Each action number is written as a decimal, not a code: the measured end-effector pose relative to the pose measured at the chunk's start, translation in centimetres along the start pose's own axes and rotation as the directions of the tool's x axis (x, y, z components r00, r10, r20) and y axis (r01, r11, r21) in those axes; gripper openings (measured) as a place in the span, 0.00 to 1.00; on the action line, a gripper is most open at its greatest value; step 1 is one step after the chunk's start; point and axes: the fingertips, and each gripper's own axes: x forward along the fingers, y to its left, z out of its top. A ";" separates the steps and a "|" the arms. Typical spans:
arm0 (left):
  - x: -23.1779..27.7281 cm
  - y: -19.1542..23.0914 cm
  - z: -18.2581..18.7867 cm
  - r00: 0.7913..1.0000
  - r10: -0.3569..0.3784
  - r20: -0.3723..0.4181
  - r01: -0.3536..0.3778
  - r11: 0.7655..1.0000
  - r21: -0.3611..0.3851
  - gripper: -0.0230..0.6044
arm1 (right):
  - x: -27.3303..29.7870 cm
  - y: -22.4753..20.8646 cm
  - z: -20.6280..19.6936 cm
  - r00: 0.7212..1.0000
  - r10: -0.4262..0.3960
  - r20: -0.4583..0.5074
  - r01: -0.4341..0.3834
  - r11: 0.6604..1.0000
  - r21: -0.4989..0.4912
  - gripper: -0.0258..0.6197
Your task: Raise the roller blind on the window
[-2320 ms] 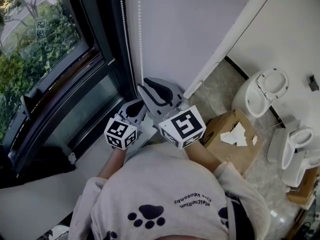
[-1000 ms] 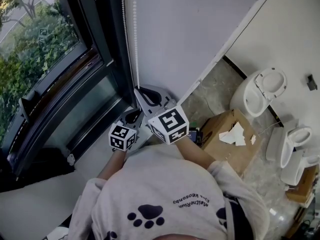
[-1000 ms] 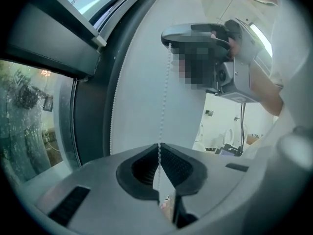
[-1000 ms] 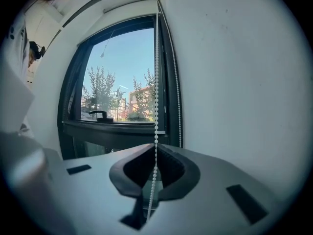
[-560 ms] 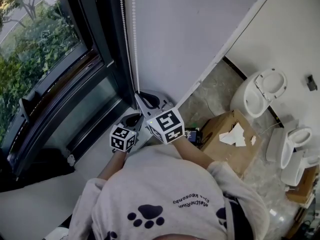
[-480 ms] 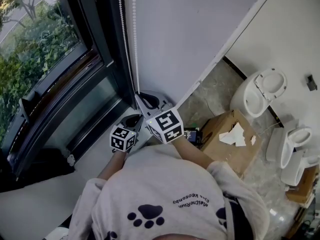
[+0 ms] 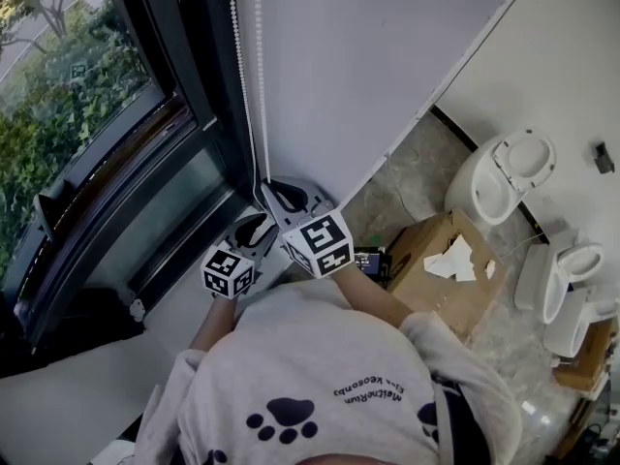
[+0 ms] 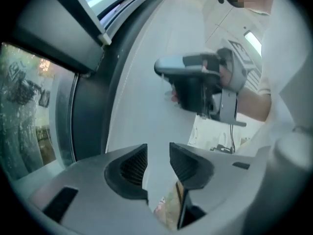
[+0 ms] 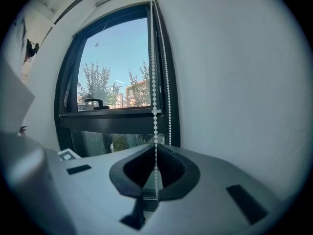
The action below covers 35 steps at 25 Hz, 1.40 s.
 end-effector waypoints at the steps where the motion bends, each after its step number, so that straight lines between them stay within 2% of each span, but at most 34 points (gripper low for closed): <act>1: -0.5 0.3 1.7 0.999 0.013 0.040 -0.013 1.000 0.011 0.26 | 0.0 0.0 0.0 1.000 0.001 0.001 -0.001 1.000 -0.002 0.06; 4: -2.3 1.2 7.2 0.983 0.063 0.175 -0.071 0.997 0.038 0.26 | 0.1 0.1 0.0 1.000 0.002 0.003 -0.002 1.000 -0.008 0.06; 7: -4.4 1.5 13.0 0.950 0.089 0.300 -0.109 0.993 0.050 0.25 | 0.2 0.2 0.0 1.000 0.005 0.004 -0.005 1.000 -0.016 0.06; 9: -5.3 0.7 16.5 0.936 0.056 0.348 -0.088 0.993 0.076 0.20 | 0.1 0.2 0.1 1.000 0.006 0.005 -0.006 1.000 -0.022 0.06; 11: -5.6 -0.9 19.9 0.933 0.003 0.360 -0.056 0.989 0.136 0.20 | 0.1 0.3 0.1 1.000 0.007 0.008 -0.007 1.000 -0.025 0.06; 14: -5.8 -3.2 24.5 0.917 -0.049 0.395 -0.056 0.967 0.250 0.20 | 0.2 0.4 0.0 1.000 0.007 0.012 -0.007 0.999 -0.032 0.06; 16: -5.6 -3.9 26.4 0.907 -0.061 0.417 -0.068 0.955 0.288 0.20 | 0.1 0.5 0.1 1.000 0.008 0.019 -0.008 0.999 -0.035 0.06; 19: -4.5 -4.0 27.0 0.917 -0.064 0.394 -0.059 0.955 0.291 0.11 | 0.0 0.6 0.3 1.000 0.009 0.023 -0.008 0.999 -0.034 0.06; 21: -4.2 -4.0 26.9 0.915 -0.067 0.398 -0.040 0.966 0.255 0.06 | 0.0 0.6 0.3 1.000 0.006 0.023 -0.005 0.999 -0.033 0.06; 23: -4.0 -3.9 26.6 0.917 -0.065 0.394 -0.027 0.974 0.223 0.06 | 0.0 0.4 0.0 1.000 0.002 0.018 -0.001 1.000 -0.029 0.06; 27: -3.3 -3.7 24.8 0.937 -0.053 0.344 -0.020 0.979 0.204 0.05 | 0.1 -0.2 -2.1 1.000 -0.016 -0.016 0.015 1.000 -0.025 0.06; 35: -2.4 -2.7 20.9 0.956 -0.013 0.294 -0.034 0.987 0.155 0.05 | 0.5 -0.2 -6.0 0.995 -0.012 -0.095 0.012 1.000 0.005 0.06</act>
